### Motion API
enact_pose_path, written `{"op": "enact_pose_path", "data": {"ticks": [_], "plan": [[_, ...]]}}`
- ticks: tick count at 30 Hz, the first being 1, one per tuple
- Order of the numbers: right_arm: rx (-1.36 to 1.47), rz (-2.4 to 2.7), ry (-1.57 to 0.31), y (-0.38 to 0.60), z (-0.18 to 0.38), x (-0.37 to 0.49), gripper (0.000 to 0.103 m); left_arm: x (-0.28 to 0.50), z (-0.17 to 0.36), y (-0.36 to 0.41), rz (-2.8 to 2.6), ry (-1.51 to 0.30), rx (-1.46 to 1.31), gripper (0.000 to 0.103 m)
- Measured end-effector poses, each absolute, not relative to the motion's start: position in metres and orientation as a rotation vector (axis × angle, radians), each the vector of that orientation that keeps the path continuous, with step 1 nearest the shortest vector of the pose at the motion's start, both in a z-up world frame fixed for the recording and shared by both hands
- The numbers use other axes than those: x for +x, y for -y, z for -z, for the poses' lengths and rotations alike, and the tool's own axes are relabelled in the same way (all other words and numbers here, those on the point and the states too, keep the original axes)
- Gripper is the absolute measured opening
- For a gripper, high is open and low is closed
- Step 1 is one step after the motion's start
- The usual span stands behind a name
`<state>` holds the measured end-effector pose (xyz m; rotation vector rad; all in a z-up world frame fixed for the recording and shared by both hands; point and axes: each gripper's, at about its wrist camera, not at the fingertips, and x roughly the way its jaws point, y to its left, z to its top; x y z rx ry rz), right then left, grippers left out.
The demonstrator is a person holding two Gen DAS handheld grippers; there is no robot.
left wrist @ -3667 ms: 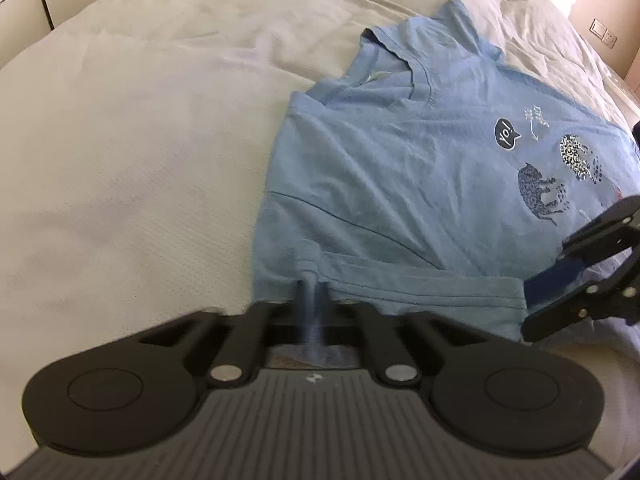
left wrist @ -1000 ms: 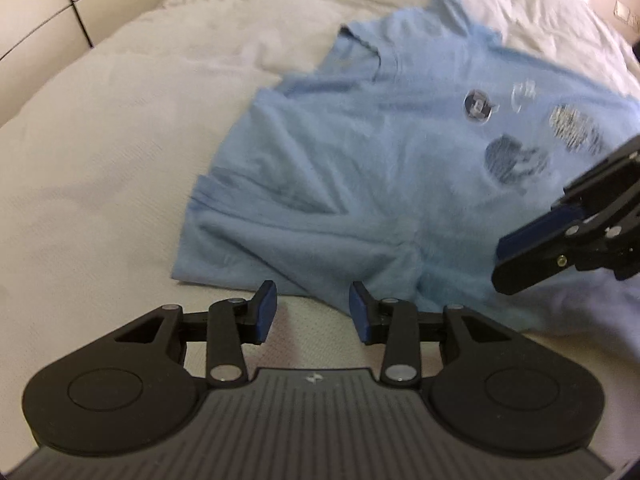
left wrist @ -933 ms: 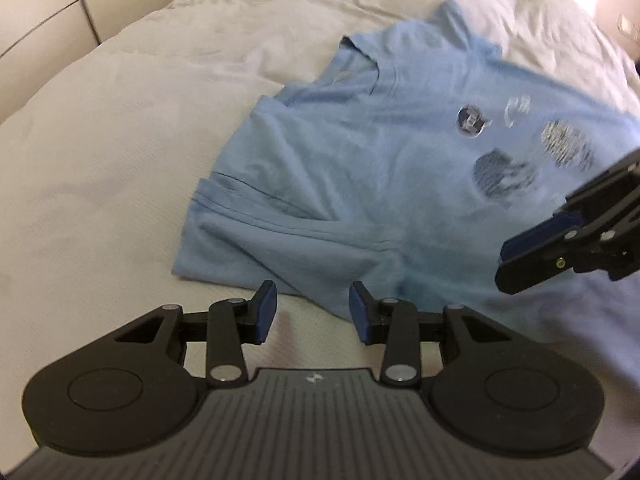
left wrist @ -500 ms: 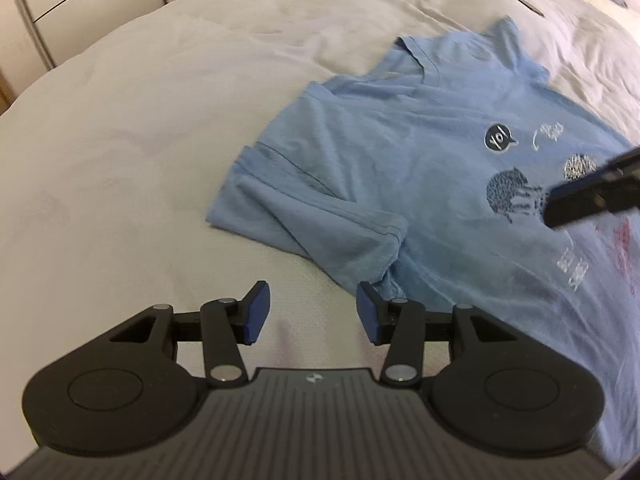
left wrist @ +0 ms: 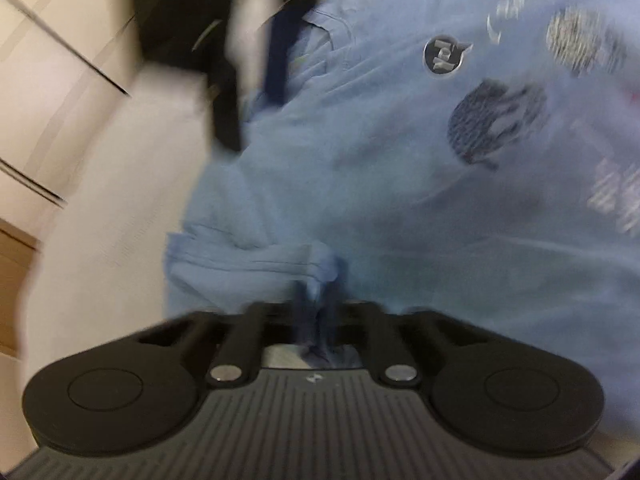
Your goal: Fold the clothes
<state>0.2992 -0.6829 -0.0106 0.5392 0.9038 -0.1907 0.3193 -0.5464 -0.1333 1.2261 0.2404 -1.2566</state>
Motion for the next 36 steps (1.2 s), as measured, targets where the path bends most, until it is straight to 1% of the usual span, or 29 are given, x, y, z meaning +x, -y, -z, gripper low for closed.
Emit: {"op": "enact_pose_path", "data": {"ticks": [2,5,9,13,14,15,18,21,22,23,24,25,26,29,33,36], "plan": [[0.476,0.107,-0.924,0.689,0.019,0.329,0.043,0.310,0.138,0.541,1.255,-0.176,1.233,0.001],[0.377,-0.023,-0.950,0.694,0.033,0.375,0.043,0.301,0.145,0.528,1.296,-0.150,1.222,0.001],[0.281,-0.149,-0.981,0.687,0.050,0.427,0.043,0.305,0.146,0.523,1.273,-0.190,1.194,0.001],[0.258,-0.203,-1.016,0.679,0.068,0.454,0.043,0.313,0.142,0.526,1.256,-0.243,1.148,0.002],[0.273,-0.211,-1.019,0.679,0.070,0.456,0.030,0.314,0.140,0.526,1.253,-0.258,1.135,0.002],[0.295,-0.212,-1.017,0.680,0.070,0.456,0.008,0.316,0.138,0.527,1.251,-0.268,1.121,0.003],[0.321,-0.173,-0.978,0.685,0.059,0.449,0.006,0.321,0.134,0.530,1.244,-0.303,1.079,0.007],[0.310,-0.110,-0.922,0.690,0.045,0.439,0.006,0.327,0.131,0.528,1.239,-0.351,1.043,0.010],[0.292,-0.091,-0.922,0.690,0.045,0.437,0.008,0.329,0.130,0.528,1.239,-0.367,1.033,0.012],[0.288,-0.095,-0.925,0.687,0.046,0.435,0.018,0.330,0.128,0.527,1.239,-0.382,1.023,0.018],[0.291,-0.107,-0.927,0.683,0.046,0.433,0.028,0.331,0.124,0.525,1.243,-0.395,1.005,0.021],[0.294,-0.119,-0.928,0.679,0.046,0.431,0.030,0.332,0.119,0.521,1.252,-0.406,0.977,0.026],[0.296,-0.131,-0.930,0.675,0.046,0.429,0.030,0.334,0.113,0.518,1.261,-0.417,0.949,0.029],[0.305,-0.168,-0.935,0.664,0.047,0.423,0.030,0.328,0.108,0.512,1.300,-0.433,0.935,0.028],[0.316,-0.217,-0.942,0.648,0.048,0.415,0.029,0.318,0.119,0.521,1.342,-0.486,0.945,0.027],[0.316,-0.260,-0.972,0.637,0.056,0.415,0.029,0.312,0.124,0.526,1.357,-0.521,0.944,0.021]]}}
